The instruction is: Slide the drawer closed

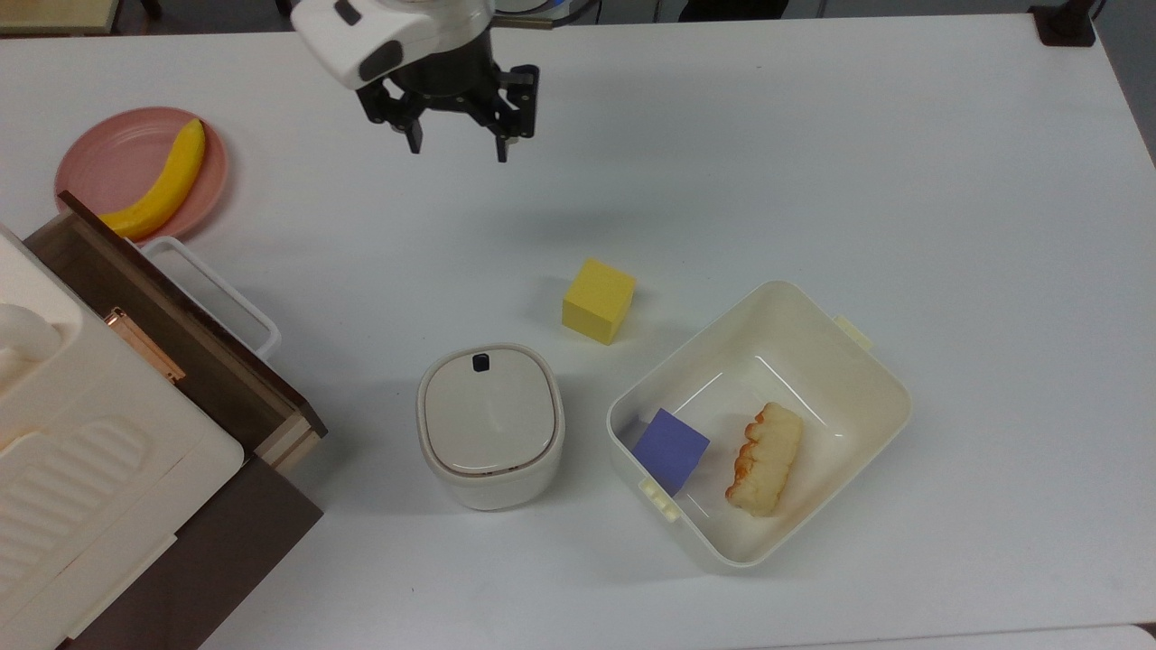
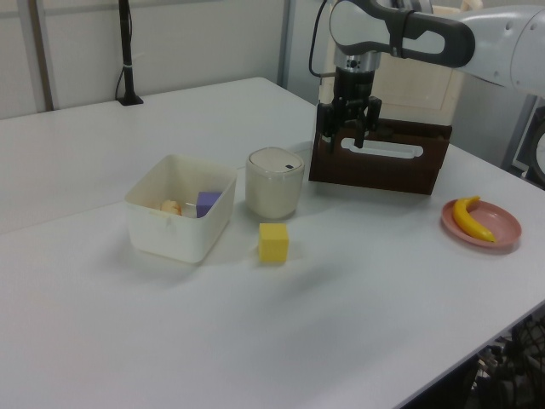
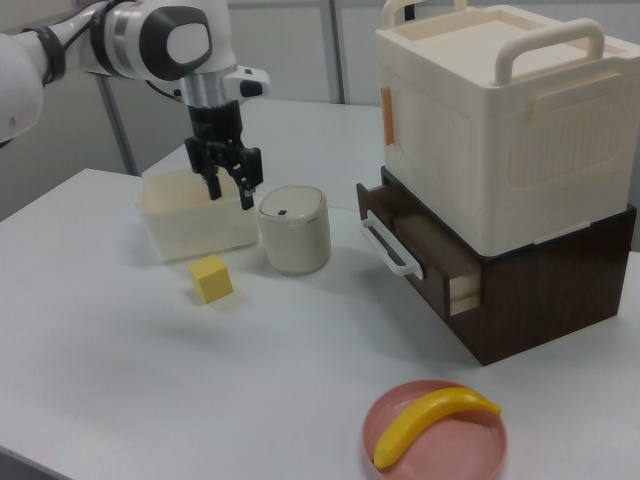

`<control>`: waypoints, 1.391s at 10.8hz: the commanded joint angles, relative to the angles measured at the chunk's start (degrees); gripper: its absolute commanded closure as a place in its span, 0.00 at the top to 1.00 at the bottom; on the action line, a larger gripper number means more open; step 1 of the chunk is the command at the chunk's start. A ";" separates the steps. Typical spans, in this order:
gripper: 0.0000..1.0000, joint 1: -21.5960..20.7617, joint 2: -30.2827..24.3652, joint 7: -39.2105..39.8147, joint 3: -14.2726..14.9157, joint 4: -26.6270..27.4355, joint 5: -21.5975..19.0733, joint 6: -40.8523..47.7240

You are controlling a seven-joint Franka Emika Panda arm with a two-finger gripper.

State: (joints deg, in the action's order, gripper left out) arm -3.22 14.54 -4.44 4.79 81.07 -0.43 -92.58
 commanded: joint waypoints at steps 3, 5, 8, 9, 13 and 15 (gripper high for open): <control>0.30 7.42 3.03 0.22 0.40 1.37 -0.62 -10.66; 0.19 10.76 5.58 0.22 0.40 1.37 -0.45 -16.73; 0.16 13.24 9.88 0.22 0.40 1.02 0.08 -23.77; 0.16 14.03 11.20 -0.21 0.40 0.93 0.17 -26.05; 0.16 16.75 14.02 -4.78 0.48 0.67 0.26 -36.25; 0.16 17.46 14.55 -7.06 0.48 0.67 0.26 -40.91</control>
State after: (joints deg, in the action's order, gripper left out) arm 13.52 28.98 -8.43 5.12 81.62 -0.42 -128.52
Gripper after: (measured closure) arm 0.837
